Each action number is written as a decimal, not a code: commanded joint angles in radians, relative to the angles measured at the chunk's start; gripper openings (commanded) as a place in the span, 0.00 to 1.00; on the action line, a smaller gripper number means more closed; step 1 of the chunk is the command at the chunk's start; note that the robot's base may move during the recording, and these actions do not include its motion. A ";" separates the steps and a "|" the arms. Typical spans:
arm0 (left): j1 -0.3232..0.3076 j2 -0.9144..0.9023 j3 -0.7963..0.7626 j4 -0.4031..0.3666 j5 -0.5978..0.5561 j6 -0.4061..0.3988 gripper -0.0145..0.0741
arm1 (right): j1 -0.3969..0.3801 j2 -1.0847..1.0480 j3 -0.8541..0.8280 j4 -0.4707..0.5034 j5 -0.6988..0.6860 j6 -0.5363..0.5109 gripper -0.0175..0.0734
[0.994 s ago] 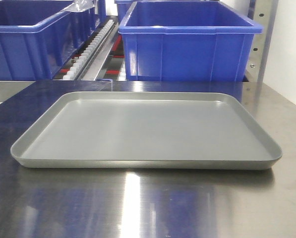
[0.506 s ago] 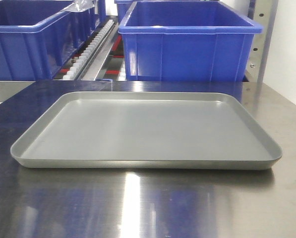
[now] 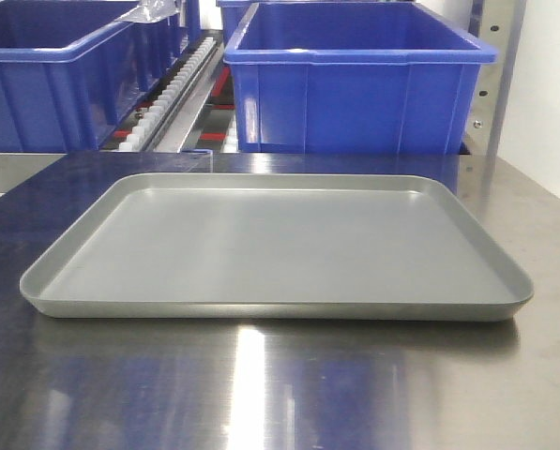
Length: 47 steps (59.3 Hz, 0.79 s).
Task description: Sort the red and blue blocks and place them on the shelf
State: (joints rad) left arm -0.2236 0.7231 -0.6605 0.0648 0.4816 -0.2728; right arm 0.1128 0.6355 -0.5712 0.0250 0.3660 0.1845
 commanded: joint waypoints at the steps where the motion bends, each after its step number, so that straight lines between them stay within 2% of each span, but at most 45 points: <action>1: 0.001 -0.005 -0.028 0.005 -0.083 0.000 0.30 | -0.004 -0.005 -0.030 -0.008 -0.088 -0.003 0.26; 47: 0.001 -0.005 -0.028 0.005 -0.083 0.000 0.30 | -0.004 -0.005 -0.030 -0.008 -0.088 -0.003 0.26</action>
State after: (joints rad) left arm -0.2236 0.7231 -0.6605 0.0648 0.4816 -0.2728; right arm 0.1128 0.6355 -0.5712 0.0250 0.3660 0.1845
